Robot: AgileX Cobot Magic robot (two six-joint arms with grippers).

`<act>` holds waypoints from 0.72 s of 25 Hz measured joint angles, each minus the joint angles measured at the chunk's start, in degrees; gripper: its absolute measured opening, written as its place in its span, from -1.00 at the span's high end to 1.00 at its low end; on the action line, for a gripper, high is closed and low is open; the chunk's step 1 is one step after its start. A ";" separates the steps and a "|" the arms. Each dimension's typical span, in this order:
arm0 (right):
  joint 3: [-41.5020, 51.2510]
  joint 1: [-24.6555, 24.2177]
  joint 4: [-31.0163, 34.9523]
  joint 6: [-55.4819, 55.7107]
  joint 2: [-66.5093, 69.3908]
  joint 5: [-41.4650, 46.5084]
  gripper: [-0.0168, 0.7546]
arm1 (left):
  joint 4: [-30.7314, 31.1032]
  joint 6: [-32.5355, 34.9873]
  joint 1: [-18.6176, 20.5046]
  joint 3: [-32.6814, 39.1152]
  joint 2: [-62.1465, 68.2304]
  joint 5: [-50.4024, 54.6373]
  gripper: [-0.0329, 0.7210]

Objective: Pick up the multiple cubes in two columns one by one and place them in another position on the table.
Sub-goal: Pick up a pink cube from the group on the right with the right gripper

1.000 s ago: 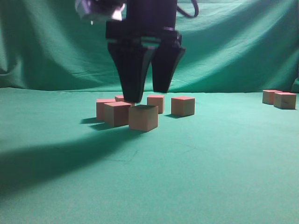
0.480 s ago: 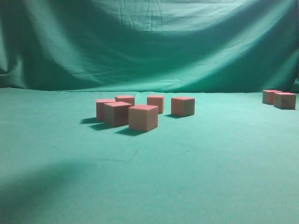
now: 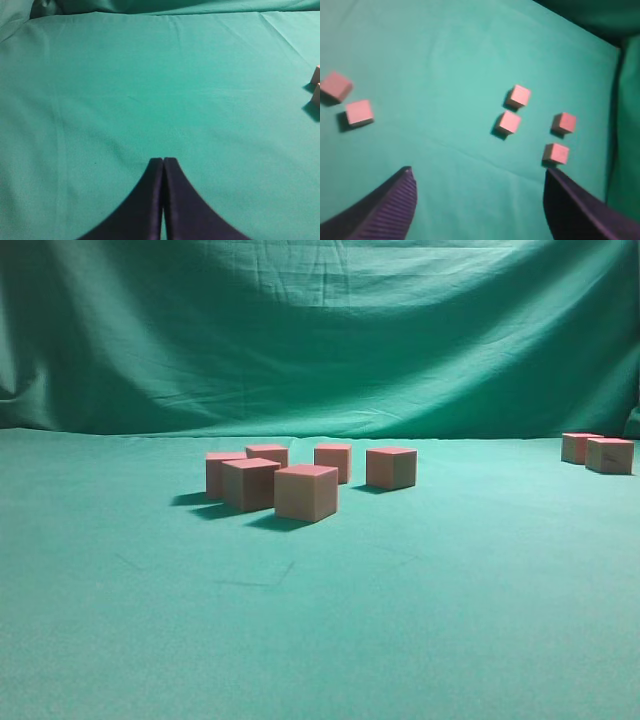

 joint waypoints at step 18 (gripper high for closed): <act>4.85 -19.07 8.40 2.72 14.76 -8.27 -0.40 | 0.00 0.00 0.00 0.00 0.00 0.00 0.91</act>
